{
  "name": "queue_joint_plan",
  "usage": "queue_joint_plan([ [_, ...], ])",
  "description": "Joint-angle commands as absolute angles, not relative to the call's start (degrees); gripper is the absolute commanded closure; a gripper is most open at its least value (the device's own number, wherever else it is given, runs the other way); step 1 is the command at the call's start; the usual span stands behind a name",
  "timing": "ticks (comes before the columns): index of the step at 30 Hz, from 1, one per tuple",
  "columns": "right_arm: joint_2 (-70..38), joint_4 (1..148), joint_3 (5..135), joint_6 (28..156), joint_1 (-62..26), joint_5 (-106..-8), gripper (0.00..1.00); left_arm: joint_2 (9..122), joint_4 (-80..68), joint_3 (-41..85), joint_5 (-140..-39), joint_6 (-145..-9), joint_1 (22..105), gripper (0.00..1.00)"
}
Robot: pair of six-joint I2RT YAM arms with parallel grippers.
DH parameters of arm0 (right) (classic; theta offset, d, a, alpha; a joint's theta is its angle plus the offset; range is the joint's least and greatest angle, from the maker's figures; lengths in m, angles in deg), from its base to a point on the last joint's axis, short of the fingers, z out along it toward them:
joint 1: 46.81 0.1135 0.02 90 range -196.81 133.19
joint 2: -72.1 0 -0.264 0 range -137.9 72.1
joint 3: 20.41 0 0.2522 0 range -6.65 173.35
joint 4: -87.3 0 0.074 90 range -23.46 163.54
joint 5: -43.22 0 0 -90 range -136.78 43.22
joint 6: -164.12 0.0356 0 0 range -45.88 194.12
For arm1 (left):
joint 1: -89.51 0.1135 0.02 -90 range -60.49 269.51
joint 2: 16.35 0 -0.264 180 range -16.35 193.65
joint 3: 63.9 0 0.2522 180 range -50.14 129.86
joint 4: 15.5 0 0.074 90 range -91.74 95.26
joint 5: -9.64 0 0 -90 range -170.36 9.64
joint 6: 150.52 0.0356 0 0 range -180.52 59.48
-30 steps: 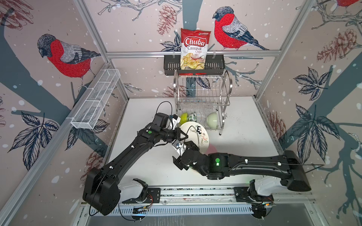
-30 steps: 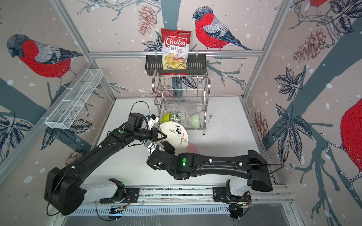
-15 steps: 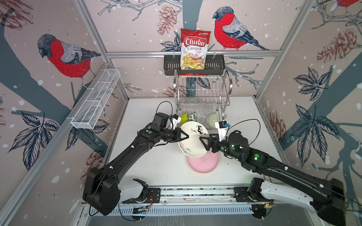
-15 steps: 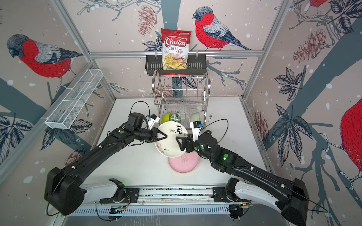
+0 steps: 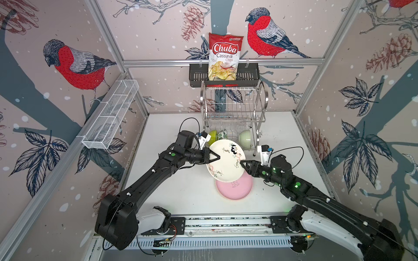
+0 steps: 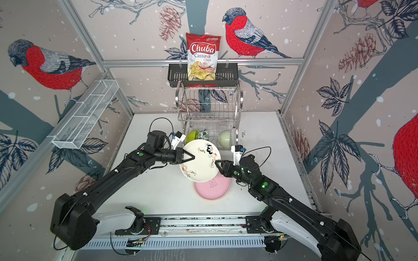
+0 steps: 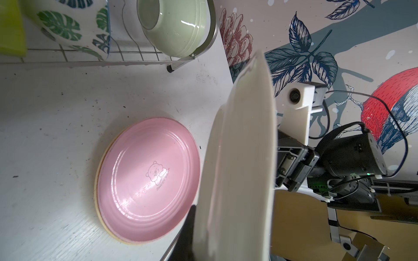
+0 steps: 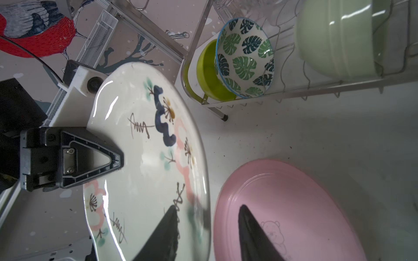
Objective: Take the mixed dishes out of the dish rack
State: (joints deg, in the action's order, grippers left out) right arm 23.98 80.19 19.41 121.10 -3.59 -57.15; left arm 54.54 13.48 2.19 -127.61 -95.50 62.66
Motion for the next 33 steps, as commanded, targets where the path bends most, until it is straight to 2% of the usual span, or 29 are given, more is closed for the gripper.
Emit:
queue_joint_plan([
  [1, 23.26, 89.56, 17.92, 125.37, -5.05, -63.20, 0.71, 53.41, 4.88, 1.05, -131.42, -97.36, 62.62, 1.00],
  [5, 22.70, 96.63, 15.24, 129.19, -7.54, -67.40, 0.80, 52.50, 1.34, -0.92, -131.81, -99.57, 62.63, 1.00],
  [8, 22.61, 94.44, 15.74, 128.84, -8.18, -68.16, 0.99, 52.41, -2.37, -2.98, -131.83, -101.82, 62.24, 1.00],
  [9, 22.70, 92.73, 16.27, 128.55, -8.23, -68.22, 1.00, 52.40, -3.37, -3.65, -131.03, -102.32, 61.54, 1.00],
  [13, 24.39, 88.20, 16.01, 128.44, -8.16, -68.10, 1.00, 53.44, -3.73, -4.21, -126.03, -100.94, 56.01, 1.00],
  [17, 28.68, 84.27, 13.67, 129.40, -8.16, -66.40, 1.00, 56.68, -6.05, -6.17, -125.13, -101.73, 53.17, 1.00],
  [24, 36.06, 77.88, 8.59, 131.74, -8.05, -63.85, 1.00, 61.34, -10.48, -9.62, -122.54, -102.91, 50.53, 0.86],
  [31, 37.88, 77.50, 4.14, 133.27, -7.79, -61.06, 1.00, 66.32, -12.05, -9.89, -121.22, -102.24, 48.99, 0.61],
  [33, 38.08, 77.15, 3.52, 133.27, -7.79, -60.28, 1.00, 67.94, -11.96, -9.96, -121.45, -101.55, 48.99, 0.60],
])
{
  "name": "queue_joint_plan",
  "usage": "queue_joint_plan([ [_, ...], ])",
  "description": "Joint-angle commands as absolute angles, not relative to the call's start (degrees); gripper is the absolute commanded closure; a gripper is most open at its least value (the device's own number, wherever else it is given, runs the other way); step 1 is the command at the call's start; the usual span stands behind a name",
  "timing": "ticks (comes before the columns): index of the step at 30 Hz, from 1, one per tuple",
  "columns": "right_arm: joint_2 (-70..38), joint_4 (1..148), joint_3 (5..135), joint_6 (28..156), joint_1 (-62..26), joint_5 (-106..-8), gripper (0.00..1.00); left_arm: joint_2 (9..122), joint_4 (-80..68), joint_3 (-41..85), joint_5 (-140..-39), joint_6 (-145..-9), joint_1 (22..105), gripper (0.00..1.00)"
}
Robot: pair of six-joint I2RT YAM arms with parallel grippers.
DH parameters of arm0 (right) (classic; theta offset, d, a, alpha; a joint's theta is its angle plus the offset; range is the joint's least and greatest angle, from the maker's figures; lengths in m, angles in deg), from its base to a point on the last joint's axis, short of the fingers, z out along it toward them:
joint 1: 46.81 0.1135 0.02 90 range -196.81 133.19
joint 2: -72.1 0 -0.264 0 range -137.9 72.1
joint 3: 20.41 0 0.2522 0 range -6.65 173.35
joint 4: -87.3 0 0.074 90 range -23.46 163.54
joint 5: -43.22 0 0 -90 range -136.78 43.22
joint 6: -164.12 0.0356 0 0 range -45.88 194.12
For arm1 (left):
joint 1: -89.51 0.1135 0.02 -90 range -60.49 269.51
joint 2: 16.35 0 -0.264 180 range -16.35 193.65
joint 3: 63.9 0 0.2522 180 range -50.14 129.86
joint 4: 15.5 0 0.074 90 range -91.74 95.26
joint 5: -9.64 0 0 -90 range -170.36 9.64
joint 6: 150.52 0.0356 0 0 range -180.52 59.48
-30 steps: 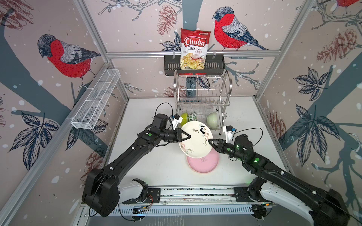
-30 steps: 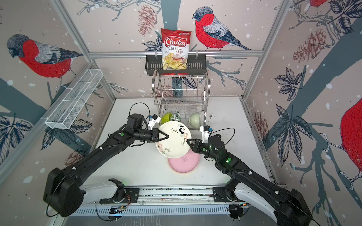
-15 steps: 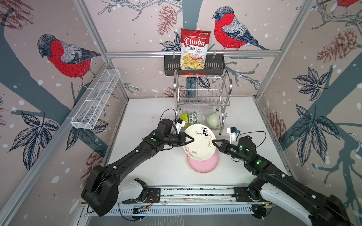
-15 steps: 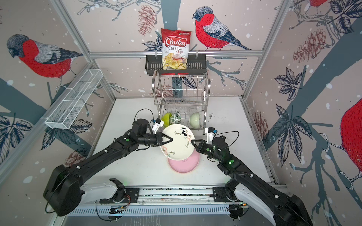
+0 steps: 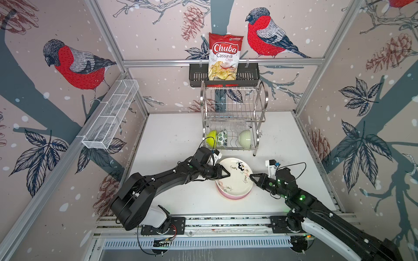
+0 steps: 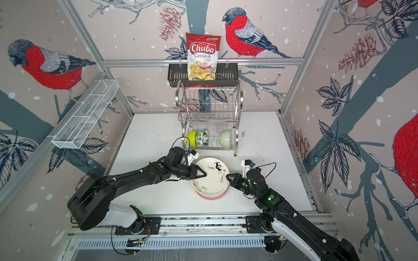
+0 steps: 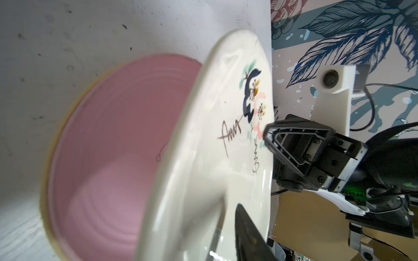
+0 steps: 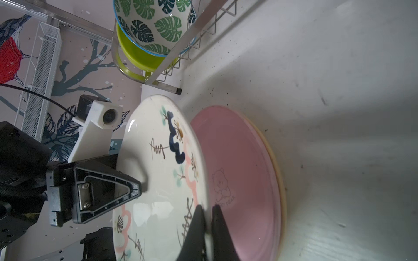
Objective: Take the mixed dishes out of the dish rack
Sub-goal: 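Lower the white plate flat onto the pink plate with both grippers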
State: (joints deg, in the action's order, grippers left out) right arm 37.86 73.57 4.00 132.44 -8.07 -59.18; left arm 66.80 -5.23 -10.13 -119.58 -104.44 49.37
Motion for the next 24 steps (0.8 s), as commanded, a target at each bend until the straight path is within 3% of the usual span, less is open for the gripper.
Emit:
queue_joint_plan([
  [1, 38.25, 77.05, 3.17, 133.32, -7.79, -60.08, 1.00, 68.93, -12.01, -9.90, -121.71, -101.29, 48.99, 0.60],
  [8, 40.33, 75.26, 0.45, 133.57, -7.79, -57.27, 1.00, 75.26, -11.51, -9.07, -123.67, -100.09, 48.99, 0.59],
  [13, 44.00, 74.94, -3.13, 134.95, -7.96, -54.34, 1.00, 75.91, -11.80, -9.29, -123.18, -99.54, 48.99, 0.41],
  [18, 48.36, 73.56, -5.54, 136.17, -8.21, -52.45, 1.00, 76.01, -10.20, -8.85, -122.56, -98.44, 48.99, 0.31],
  [19, 48.88, 73.30, -5.80, 136.26, -8.23, -52.34, 1.00, 75.94, -9.85, -8.80, -122.40, -98.24, 48.99, 0.27],
  [20, 49.14, 73.11, -5.90, 136.26, -8.23, -52.31, 1.00, 76.00, -9.39, -8.62, -122.33, -98.04, 48.99, 0.06],
  [24, 48.61, 72.31, -5.99, 135.66, -8.23, -52.06, 1.00, 75.46, -6.86, -7.63, -120.74, -96.79, 48.99, 0.04],
])
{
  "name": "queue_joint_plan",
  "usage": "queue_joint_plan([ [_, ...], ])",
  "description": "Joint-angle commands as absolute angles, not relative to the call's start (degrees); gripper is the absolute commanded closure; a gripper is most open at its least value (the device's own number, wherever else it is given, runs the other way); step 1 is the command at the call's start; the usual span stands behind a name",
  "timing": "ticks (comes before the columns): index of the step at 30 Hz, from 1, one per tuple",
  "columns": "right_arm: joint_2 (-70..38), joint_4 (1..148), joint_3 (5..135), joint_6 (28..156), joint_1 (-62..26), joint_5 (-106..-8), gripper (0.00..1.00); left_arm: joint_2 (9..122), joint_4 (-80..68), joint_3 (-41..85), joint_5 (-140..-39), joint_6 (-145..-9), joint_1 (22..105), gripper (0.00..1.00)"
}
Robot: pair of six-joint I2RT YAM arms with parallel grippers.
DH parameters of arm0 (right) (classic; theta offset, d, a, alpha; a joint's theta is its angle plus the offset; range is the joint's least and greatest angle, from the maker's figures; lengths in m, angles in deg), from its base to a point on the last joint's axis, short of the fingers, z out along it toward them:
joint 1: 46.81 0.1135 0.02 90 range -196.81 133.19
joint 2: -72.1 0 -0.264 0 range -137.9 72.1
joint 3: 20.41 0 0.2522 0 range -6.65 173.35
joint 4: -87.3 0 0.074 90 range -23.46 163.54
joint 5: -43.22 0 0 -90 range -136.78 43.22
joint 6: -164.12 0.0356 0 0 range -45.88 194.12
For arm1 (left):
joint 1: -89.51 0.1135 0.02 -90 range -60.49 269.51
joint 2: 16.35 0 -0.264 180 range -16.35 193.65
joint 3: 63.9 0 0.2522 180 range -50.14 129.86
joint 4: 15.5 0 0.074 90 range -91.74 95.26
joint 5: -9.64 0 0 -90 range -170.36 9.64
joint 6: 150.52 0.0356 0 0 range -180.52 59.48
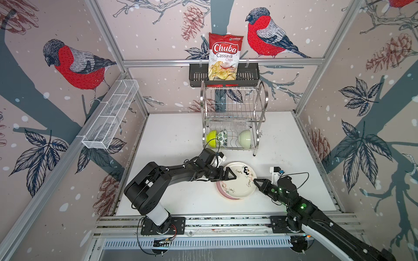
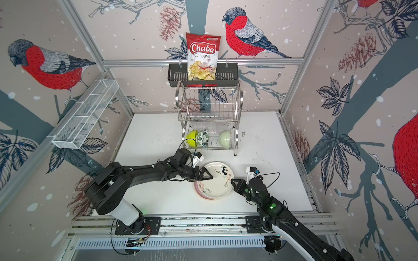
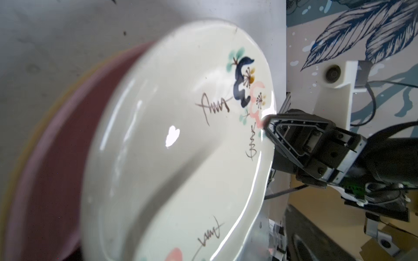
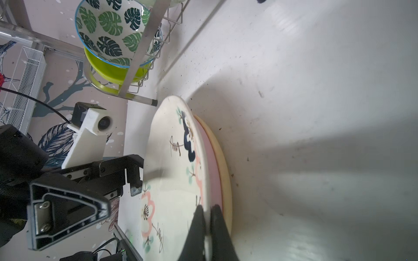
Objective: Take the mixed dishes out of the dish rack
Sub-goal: 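Lower the white plate flat onto the pink plate with both grippers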
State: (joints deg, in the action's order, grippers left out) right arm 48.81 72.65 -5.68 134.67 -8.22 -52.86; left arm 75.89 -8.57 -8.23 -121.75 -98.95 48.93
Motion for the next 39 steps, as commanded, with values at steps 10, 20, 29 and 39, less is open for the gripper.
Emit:
queue_joint_plan([
  [10, 47.93, 70.59, -5.51, 134.11, -8.14, -51.36, 1.00, 67.52, 1.76, -4.96, -110.13, -95.75, 49.61, 0.04],
  [20, 45.71, 69.54, -2.52, 133.02, -5.86, -49.86, 1.00, 60.67, 8.05, -2.40, -102.86, -94.02, 50.05, 0.04],
  [29, 37.54, 71.86, 1.26, 132.48, 1.92, -44.29, 1.00, 63.60, 5.99, -3.30, -104.21, -95.05, 50.13, 0.04],
  [39, 33.07, 74.44, 0.54, 132.49, 2.06, -43.70, 0.66, 63.83, 5.50, -3.82, -103.85, -95.08, 50.14, 0.04],
])
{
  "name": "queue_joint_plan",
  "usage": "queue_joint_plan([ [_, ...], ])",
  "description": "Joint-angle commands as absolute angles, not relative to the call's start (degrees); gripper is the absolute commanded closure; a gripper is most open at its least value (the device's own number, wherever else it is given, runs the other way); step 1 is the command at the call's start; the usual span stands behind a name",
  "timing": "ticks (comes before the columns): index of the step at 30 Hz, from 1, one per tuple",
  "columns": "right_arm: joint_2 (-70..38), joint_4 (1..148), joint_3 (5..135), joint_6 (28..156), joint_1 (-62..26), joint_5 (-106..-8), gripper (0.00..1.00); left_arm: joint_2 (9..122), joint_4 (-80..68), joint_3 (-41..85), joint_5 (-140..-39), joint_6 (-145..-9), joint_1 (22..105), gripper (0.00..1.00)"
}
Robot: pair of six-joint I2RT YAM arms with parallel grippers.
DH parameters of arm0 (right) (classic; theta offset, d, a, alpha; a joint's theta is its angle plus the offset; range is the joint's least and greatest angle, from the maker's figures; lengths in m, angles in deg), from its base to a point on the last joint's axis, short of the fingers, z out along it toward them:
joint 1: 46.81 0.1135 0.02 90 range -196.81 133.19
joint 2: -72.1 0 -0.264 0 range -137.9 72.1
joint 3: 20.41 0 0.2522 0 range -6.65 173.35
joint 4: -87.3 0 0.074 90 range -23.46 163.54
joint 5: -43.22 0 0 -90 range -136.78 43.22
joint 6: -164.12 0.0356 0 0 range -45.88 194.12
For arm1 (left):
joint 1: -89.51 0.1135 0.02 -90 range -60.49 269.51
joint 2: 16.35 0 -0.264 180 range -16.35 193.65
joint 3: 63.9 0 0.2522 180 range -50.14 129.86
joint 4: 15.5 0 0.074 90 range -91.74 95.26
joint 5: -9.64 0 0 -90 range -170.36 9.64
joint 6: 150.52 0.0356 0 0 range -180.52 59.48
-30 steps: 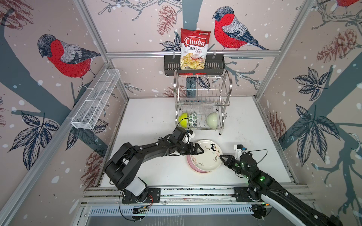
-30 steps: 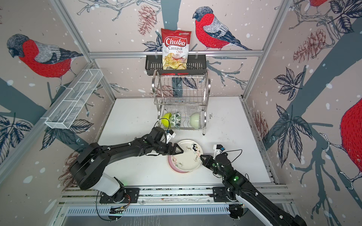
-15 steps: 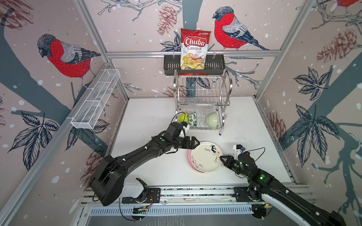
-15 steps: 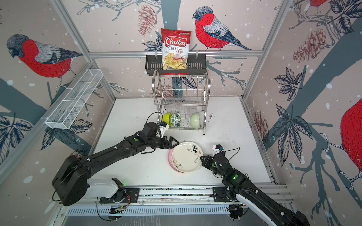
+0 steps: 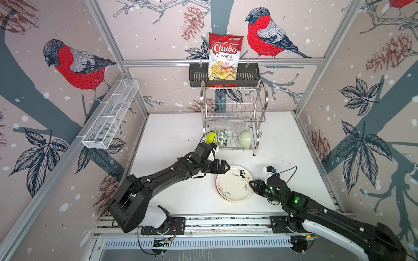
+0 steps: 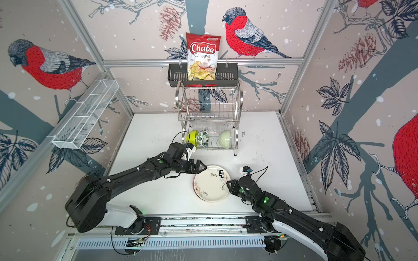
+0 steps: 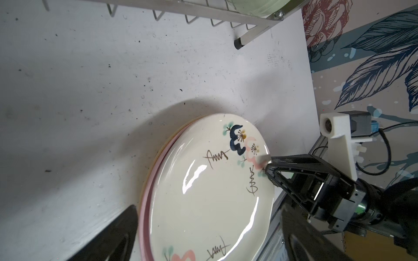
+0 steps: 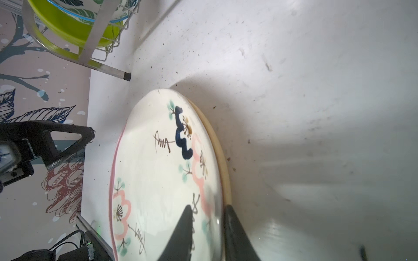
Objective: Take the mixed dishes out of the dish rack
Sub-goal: 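Lower the white plate flat onto the pink plate with both grippers, then open both grippers and draw them back from the white plate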
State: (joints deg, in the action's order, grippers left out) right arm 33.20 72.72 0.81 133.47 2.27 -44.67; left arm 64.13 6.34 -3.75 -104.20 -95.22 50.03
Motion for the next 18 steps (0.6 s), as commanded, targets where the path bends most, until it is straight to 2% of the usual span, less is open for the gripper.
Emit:
queue_joint_plan([
  [1, 33.06, 74.37, 0.39, 132.54, 1.88, -43.70, 0.61, 63.72, 5.66, -3.82, -103.72, -94.96, 50.14, 0.03],
  [11, 36.76, 67.46, 3.90, 130.30, 1.28, -41.30, 0.22, 59.50, 8.26, -3.52, -100.31, -94.53, 51.33, 0.03],
  [15, 37.67, 65.11, 6.19, 128.47, 0.17, -40.88, 0.15, 56.13, 8.61, -4.21, -100.07, -94.44, 54.08, 0.03],
  [18, 37.51, 65.33, 7.64, 127.27, -0.57, -40.68, 0.13, 52.77, 8.62, -5.34, -99.53, -94.52, 56.64, 0.03],
])
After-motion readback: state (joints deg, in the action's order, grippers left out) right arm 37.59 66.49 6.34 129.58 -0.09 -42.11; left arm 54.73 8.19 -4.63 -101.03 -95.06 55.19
